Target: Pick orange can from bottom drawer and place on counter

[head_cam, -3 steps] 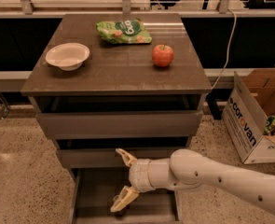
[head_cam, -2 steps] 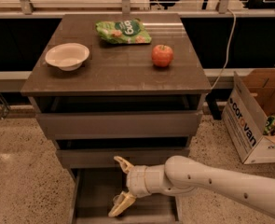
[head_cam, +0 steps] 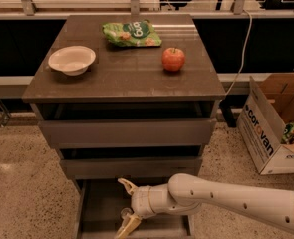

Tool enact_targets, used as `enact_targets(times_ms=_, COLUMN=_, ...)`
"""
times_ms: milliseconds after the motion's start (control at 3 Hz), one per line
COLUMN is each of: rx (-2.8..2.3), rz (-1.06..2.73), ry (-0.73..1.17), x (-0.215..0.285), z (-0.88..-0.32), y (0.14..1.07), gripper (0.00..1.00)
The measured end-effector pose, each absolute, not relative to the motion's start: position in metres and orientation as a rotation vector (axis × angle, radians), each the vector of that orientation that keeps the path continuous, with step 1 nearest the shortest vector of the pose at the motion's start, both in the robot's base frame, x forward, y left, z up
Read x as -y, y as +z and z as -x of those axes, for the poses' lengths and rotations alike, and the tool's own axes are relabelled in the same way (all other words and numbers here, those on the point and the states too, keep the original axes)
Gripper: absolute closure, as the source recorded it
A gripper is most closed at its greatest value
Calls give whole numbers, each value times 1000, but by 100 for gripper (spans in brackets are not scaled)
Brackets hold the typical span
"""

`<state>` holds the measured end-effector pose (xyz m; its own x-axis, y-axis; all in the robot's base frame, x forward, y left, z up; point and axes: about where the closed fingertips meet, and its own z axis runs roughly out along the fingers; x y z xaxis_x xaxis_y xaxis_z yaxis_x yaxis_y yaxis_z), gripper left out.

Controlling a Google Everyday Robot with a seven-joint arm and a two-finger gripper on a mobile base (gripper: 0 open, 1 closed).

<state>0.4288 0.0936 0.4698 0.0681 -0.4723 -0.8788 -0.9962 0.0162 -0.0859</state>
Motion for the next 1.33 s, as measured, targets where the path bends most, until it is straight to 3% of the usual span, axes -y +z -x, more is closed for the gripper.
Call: enact_targets(times_ms=1333, rx=-1472, rz=1562, ry=774, x=-91, z=-461, y=354, gripper=0)
